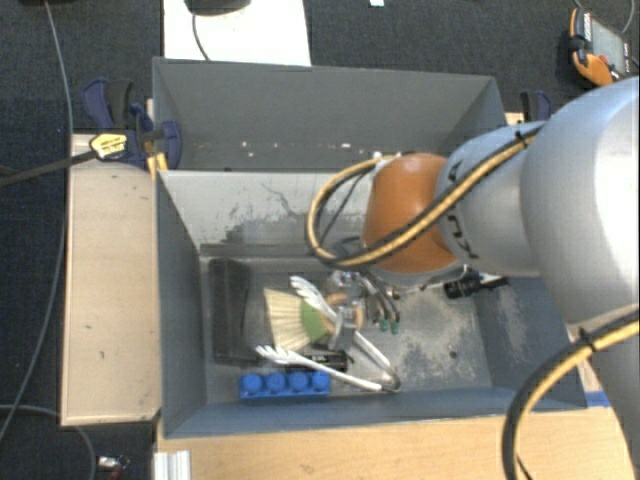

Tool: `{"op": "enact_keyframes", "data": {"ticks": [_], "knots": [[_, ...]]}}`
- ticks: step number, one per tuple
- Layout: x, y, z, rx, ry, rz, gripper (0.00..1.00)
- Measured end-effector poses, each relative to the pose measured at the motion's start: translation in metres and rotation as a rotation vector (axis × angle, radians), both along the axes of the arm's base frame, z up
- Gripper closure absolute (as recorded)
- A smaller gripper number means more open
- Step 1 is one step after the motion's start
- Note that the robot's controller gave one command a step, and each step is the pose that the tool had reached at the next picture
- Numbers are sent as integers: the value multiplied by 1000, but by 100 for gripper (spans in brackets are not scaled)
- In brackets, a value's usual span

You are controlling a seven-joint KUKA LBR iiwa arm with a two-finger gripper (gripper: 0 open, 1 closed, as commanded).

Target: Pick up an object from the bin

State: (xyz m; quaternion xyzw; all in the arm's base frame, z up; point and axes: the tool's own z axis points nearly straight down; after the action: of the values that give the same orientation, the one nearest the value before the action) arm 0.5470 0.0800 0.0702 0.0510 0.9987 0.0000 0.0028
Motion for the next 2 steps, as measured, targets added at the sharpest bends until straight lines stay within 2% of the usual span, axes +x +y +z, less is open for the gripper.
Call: {"op": "enact_keyframes", "data": {"ticks": [2], "knots": [[-1,0,6,0,-1,1,100]]}}
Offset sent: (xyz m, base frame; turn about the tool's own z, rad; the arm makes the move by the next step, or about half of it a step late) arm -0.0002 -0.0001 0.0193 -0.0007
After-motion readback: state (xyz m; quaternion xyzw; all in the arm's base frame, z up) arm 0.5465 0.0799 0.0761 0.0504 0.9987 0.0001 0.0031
